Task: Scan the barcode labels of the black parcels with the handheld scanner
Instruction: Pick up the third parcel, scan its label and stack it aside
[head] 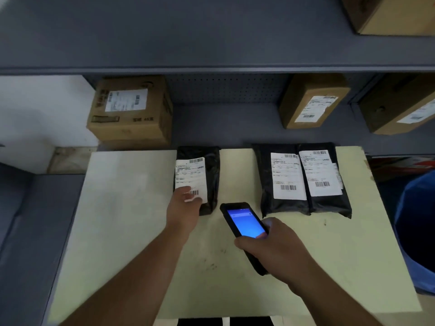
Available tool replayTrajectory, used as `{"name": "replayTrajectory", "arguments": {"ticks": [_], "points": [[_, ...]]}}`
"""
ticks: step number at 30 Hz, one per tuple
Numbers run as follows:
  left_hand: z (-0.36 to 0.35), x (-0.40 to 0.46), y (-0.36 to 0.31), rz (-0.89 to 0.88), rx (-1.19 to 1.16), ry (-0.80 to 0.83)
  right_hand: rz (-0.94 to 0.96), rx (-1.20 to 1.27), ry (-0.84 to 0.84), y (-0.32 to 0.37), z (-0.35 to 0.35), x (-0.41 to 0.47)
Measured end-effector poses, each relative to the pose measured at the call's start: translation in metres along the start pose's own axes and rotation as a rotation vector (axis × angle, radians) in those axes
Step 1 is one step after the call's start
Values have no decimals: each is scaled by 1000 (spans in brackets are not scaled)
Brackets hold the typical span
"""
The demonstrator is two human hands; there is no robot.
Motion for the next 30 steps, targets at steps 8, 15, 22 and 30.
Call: {"name": "replayTrajectory", "arguments": {"ticks": [8,15,22,30], "points": [[41,18,19,51,145,-110,-14,-7,28,13,-29,8],[34,37,25,147,193,-26,-29,1,30,19,-34,20],[13,50,23,202,198,29,-53,11,39,16,-29,29],[-2,57,26,203,399,-59,-85,49,46,11,-19,35]]}}
Point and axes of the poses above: each hand's wrist, its own x-axis towards the middle knuckle, its own z-axis out of the back of the hand, y = z × x, the point moved 3 cm from there along x, towards the middle knuckle, and after that the axes turned 8 degrees about y, right-handed, at the moved point
